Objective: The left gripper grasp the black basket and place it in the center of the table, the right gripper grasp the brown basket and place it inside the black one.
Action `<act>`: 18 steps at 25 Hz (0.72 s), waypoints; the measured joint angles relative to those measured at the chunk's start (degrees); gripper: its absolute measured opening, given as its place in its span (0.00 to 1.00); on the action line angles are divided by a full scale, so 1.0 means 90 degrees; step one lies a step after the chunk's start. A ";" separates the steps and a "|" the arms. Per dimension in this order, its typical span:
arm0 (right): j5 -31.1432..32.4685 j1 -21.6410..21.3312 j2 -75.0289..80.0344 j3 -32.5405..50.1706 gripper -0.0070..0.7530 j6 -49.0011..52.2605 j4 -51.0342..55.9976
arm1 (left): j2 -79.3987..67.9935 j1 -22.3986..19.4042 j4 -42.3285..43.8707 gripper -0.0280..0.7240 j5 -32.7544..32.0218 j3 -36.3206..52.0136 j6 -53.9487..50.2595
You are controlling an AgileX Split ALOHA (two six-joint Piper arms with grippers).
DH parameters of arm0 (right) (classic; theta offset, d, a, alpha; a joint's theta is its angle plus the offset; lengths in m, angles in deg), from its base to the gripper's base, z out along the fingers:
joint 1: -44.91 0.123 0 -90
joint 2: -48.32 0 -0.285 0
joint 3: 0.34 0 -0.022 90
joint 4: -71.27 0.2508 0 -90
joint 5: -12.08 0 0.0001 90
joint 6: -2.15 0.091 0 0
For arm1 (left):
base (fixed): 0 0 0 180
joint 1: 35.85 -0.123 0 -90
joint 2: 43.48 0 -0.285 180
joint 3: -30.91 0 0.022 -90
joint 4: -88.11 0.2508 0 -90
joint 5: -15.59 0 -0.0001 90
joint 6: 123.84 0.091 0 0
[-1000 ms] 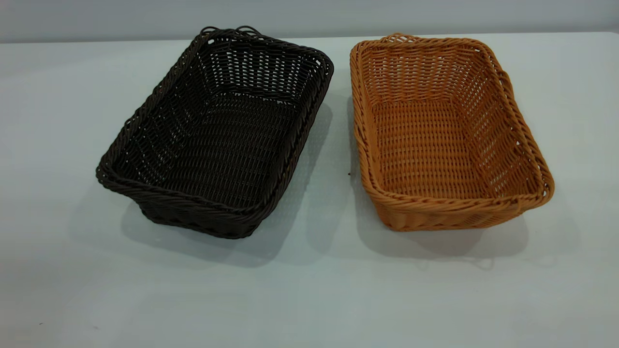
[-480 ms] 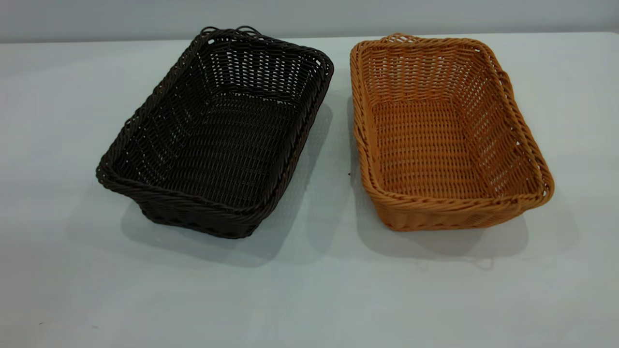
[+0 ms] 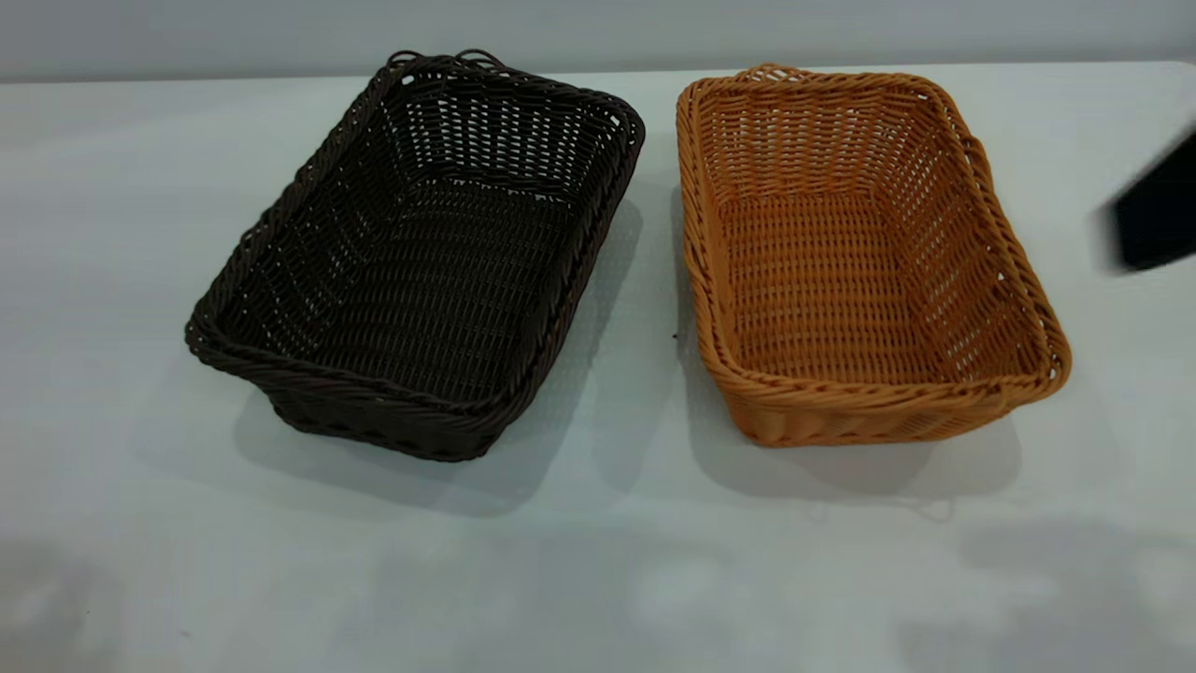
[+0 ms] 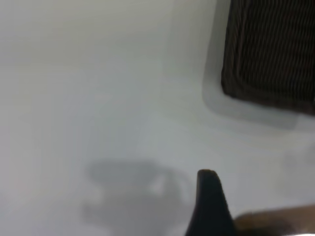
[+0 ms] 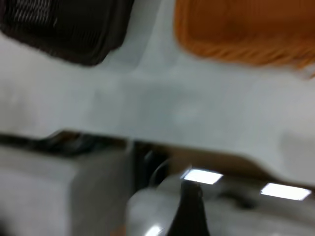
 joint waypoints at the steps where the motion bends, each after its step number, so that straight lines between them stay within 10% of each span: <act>1: -0.0035 0.0052 0.0429 -0.0082 0.72 -0.0258 0.0475 | -0.0366 0.0000 -0.0080 0.65 0.0181 -0.0087 0.0031; 12: -0.0508 0.1136 0.4452 -0.0847 0.72 -0.1374 0.5975 | -0.2279 0.0000 -0.0303 0.65 0.1263 -0.0499 0.0528; 18: -0.1370 0.1173 0.4920 -0.0906 0.72 -0.0069 0.6673 | -0.2357 0.0000 -0.0327 0.65 0.1766 -0.0534 0.0543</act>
